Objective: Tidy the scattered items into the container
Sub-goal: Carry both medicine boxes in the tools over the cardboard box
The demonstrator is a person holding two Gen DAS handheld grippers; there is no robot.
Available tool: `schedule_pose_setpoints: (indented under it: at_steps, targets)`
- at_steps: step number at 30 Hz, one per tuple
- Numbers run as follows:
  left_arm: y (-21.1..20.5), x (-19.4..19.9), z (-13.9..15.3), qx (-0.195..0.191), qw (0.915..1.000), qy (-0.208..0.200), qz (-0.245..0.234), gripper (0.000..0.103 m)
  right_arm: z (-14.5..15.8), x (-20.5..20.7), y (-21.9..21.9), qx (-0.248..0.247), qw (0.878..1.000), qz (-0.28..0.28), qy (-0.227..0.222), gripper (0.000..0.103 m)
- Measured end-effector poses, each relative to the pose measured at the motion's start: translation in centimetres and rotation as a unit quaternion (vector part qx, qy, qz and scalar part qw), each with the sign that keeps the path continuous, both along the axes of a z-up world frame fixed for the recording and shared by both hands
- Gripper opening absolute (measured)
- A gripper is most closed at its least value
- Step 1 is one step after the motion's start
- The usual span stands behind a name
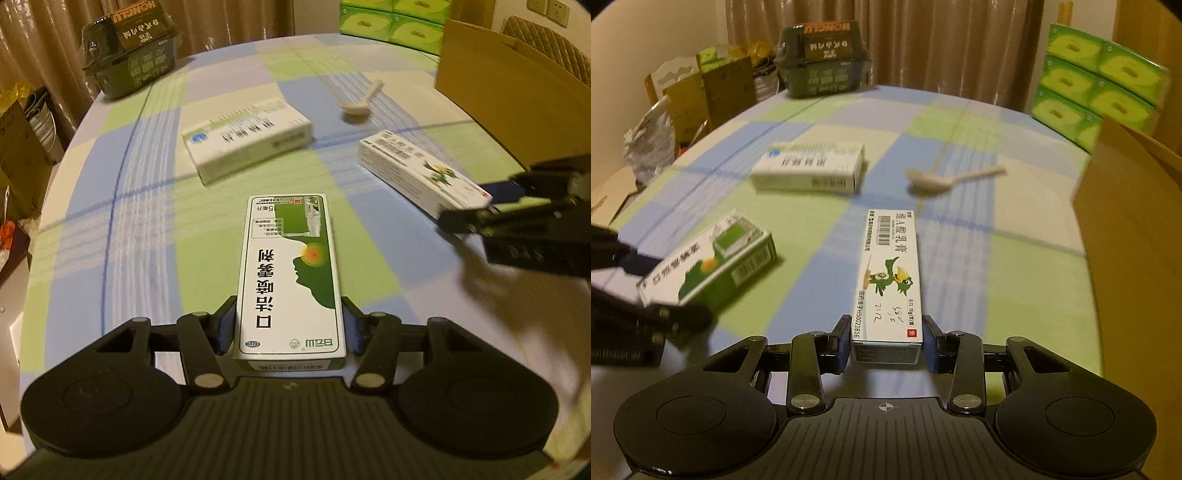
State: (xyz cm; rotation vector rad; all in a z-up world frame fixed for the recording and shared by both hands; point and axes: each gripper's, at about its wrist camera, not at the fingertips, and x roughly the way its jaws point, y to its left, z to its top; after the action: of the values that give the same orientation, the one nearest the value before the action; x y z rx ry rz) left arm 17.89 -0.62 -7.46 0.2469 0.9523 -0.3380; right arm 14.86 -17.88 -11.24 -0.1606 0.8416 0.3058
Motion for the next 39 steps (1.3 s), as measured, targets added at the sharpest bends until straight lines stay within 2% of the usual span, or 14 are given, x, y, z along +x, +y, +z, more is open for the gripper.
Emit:
schedule_pose_setpoints:
  at_steps: [6,8,10,11,17,23,26,28,38,39]
  targets:
    - [-1.8,-4.9,0.1,-0.017,0.9997,0.013,0.009,0.051,0.1,-5.1,-2.3,-0.002,1.0,-0.022,0.014,0.036]
    - [-2.3,-5.9,0.2,-0.015,0.9997,0.014,0.011,0.051,0.1,-6.2,-2.6,-0.007,1.0,-0.022,0.016,0.039]
    - [-2.6,-6.5,0.4,-0.016,0.9997,0.013,0.016,0.056,0.4,-6.8,-2.9,0.0,1.0,-0.022,0.017,0.062]
    - [-2.6,-6.7,0.6,-0.017,0.9996,0.012,0.019,0.06,0.6,-7.0,-3.0,0.003,1.0,-0.023,0.014,0.064]
    - [-2.6,-6.0,1.3,-0.015,0.9994,0.001,0.031,0.061,1.3,-6.3,-2.9,0.014,1.0,-0.022,-0.001,0.064]
    - [-2.7,-4.2,0.7,-0.025,0.9989,0.014,0.038,0.061,0.9,-4.7,-2.9,0.019,0.999,-0.027,0.001,0.064]
    - [-3.1,-3.6,0.2,-0.02,0.9991,0.017,0.034,0.058,0.6,-4.0,-2.9,0.022,0.999,-0.027,0.002,0.064]
    - [-3.3,-3.4,0.0,-0.017,0.9992,0.021,0.028,0.051,0.5,-3.5,-2.8,0.024,0.999,-0.027,0.003,0.064]
    - [-2.8,-3.7,0.0,-0.022,0.9991,0.024,0.027,0.051,-0.5,-1.8,-1.9,0.014,1.0,-0.023,0.015,0.063]
    - [-2.8,-3.7,0.0,-0.022,0.9991,0.024,0.027,0.051,-0.6,-1.9,-1.9,0.012,1.0,-0.021,0.018,0.057]
